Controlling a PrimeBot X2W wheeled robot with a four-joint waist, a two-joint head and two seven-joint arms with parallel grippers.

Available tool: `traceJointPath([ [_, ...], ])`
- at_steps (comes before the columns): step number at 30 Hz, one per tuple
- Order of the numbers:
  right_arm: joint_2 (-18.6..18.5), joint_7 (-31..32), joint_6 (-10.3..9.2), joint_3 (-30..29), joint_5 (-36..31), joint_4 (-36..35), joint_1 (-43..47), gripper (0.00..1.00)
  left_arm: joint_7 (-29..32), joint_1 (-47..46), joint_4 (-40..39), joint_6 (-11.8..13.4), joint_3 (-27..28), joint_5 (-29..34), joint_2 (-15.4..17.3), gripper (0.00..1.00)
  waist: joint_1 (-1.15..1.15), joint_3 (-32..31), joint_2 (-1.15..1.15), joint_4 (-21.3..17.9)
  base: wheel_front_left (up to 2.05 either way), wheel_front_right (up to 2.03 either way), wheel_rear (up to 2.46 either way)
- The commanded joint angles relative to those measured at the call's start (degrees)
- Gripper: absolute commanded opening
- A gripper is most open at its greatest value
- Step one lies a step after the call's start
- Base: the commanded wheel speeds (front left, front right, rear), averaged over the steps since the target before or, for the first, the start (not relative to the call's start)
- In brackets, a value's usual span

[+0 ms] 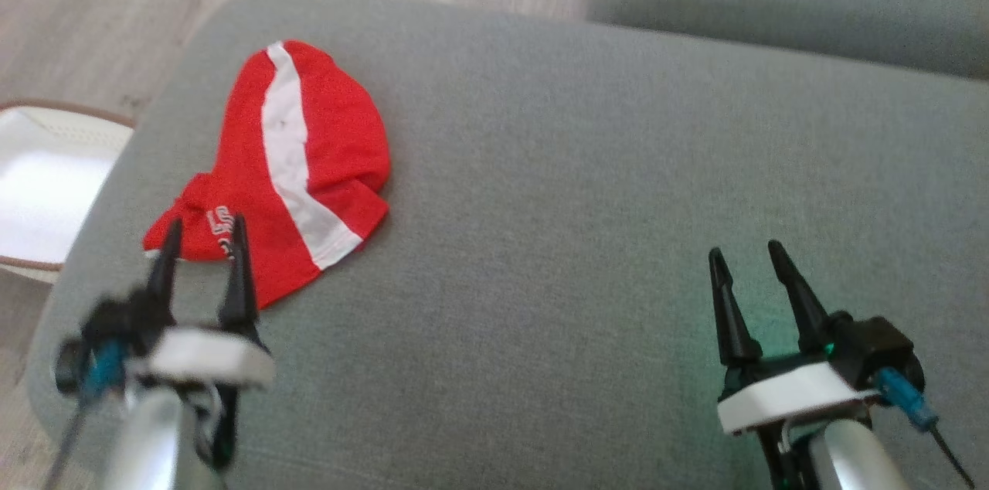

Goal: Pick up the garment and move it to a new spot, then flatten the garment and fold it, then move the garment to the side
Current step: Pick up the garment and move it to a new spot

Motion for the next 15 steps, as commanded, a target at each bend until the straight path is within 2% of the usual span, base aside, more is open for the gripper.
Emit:
traceJointPath([
  [1,-0.35,-0.63,0.37,1.02,-0.49,-2.12,-3.23,1.0,0.81,-4.63,-0.61,-0.17,1.52,0.41,2.16,1.0,0.0,2.94,0.0,-1.38,0.0,0.0,0.0],
  [5,-1.16,-0.63,0.37,0.49,-1.45,-2.81,-5.05,1.0,8.65,-14.01,9.01,-0.32,-0.73,-0.12,6.24,1.0,0.0,7.09,0.0,-2.86,0.0,0.0,0.0],
  [11,-2.13,-0.49,0.37,1.09,-2.27,-4.31,-7.81,1.0,19.57,-25.39,22.3,-0.37,-6.16,-6.06,10.83,1.0,0.0,12.22,0.0,-5.62,0.0,0.0,0.0],
  [15,-2.56,-0.44,0.37,1.49,-2.48,-5.19,-9.27,1.0,24.44,-29.89,29.04,-0.38,-9.24,-9.48,13.45,1.0,0.0,14.54,0.0,-7.56,0.0,0.0,0.0],
])
